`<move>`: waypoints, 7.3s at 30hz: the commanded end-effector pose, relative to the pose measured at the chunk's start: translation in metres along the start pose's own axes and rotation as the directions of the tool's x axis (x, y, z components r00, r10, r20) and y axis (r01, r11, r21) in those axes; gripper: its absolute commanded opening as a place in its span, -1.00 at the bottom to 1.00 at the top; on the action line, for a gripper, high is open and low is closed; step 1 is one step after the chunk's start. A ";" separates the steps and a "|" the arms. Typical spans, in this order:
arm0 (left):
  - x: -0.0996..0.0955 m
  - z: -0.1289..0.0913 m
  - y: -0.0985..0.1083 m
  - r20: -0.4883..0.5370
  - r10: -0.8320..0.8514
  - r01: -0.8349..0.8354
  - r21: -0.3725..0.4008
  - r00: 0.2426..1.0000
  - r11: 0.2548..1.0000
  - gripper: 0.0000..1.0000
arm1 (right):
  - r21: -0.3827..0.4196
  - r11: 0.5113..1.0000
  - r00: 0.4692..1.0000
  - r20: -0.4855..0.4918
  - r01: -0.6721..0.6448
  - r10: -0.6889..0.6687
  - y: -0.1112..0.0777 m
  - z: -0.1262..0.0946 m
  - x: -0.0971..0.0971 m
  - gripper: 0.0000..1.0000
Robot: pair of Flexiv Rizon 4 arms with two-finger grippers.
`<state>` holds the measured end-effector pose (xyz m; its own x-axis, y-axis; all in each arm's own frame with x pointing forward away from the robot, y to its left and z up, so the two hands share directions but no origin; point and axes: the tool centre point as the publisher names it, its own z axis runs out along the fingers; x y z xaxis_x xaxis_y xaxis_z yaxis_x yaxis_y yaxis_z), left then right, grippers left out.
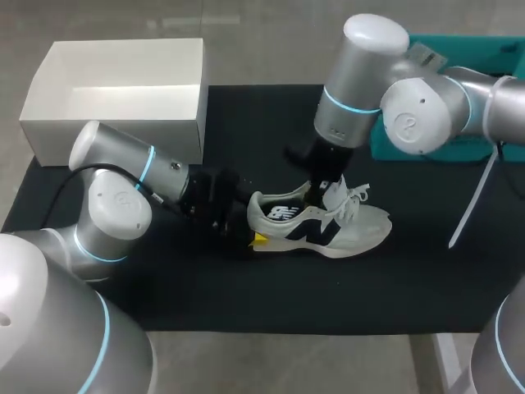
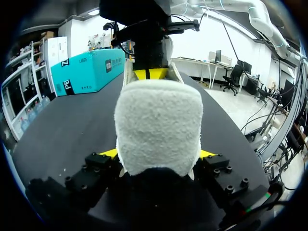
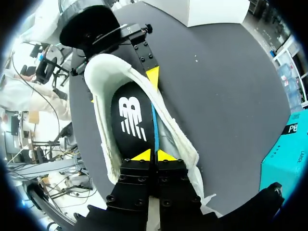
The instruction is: Take the shoe out of the shoebox, open the shoe tongue, remove and reinsert the insole, then place the shoe into the shoebox
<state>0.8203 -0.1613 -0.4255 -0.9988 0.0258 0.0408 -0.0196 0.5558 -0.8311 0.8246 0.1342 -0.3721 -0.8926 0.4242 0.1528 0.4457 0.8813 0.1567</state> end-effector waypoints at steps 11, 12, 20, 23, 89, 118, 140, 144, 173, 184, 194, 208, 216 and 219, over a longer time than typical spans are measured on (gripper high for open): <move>-0.001 0.001 0.001 0.000 0.000 0.000 -0.004 1.000 1.000 -1.00 | -0.112 0.993 0.996 0.084 0.036 -0.027 -0.016 -0.036 0.004 -1.00; -0.001 0.001 0.001 0.000 0.000 0.000 -0.004 1.000 1.000 -1.00 | -0.119 0.992 0.996 0.085 0.036 -0.026 -0.016 -0.036 0.003 -1.00; -0.001 0.001 0.001 0.000 0.000 0.000 -0.004 1.000 1.000 -1.00 | -0.247 0.965 0.991 0.120 0.092 -0.064 0.011 -0.041 -0.006 -1.00; -0.001 0.001 0.001 0.000 0.000 0.000 -0.004 1.000 1.000 -1.00 | -0.272 0.956 0.989 0.127 0.110 -0.077 0.022 -0.040 -0.011 -1.00; -0.001 0.001 0.001 0.000 0.000 0.000 -0.004 1.000 1.000 -1.00 | -0.465 0.829 0.931 0.323 0.311 -0.168 0.110 -0.182 -0.042 -1.00; -0.001 0.001 0.001 0.000 0.000 0.000 -0.004 1.000 1.000 -1.00 | -0.849 0.509 0.973 -0.027 -0.143 0.230 0.125 -0.273 0.045 -1.00; -0.001 0.001 0.001 0.000 0.000 0.000 -0.004 1.000 1.000 -1.00 | -0.808 0.517 0.952 -0.167 -0.282 0.258 0.057 -0.260 0.116 -1.00; -0.001 0.001 0.001 0.000 0.000 0.000 -0.004 1.000 1.000 -1.00 | -0.835 0.472 0.950 -0.179 -0.284 0.256 0.048 -0.261 0.130 -1.00; -0.001 0.001 0.001 0.000 0.000 0.000 -0.004 1.000 1.000 -1.00 | -0.791 0.504 0.920 -0.180 -0.346 0.349 -0.016 -0.265 0.151 -1.00; -0.001 0.001 0.001 0.000 0.000 0.000 -0.004 1.000 1.000 -1.00 | -0.834 0.412 0.922 -0.267 -0.367 0.282 -0.013 -0.259 0.163 -1.00; -0.001 0.001 0.001 0.000 0.000 0.000 -0.004 1.000 1.000 -1.00 | -0.820 0.436 0.921 -0.266 -0.371 0.284 -0.013 -0.260 0.166 -1.00; -0.001 0.001 0.001 0.000 0.000 0.000 -0.004 1.000 1.000 -1.00 | -0.820 0.436 0.921 -0.266 -0.371 0.284 -0.013 -0.260 0.166 -1.00; -0.001 0.001 0.001 0.000 0.000 0.000 -0.004 1.000 1.000 -1.00 | -0.843 0.385 0.926 -0.328 -0.376 0.186 -0.026 -0.279 0.160 -1.00; -0.001 0.001 0.001 0.000 0.000 0.000 -0.004 1.000 1.000 -1.00 | -0.822 0.432 0.928 -0.338 -0.372 0.156 -0.032 -0.282 0.165 -1.00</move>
<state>0.8206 -0.1608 -0.4258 -0.9988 0.0254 0.0409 -0.0199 0.5562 -0.8308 0.6903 0.1386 -0.0823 -0.7200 0.4962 0.4851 0.5732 0.0313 0.8188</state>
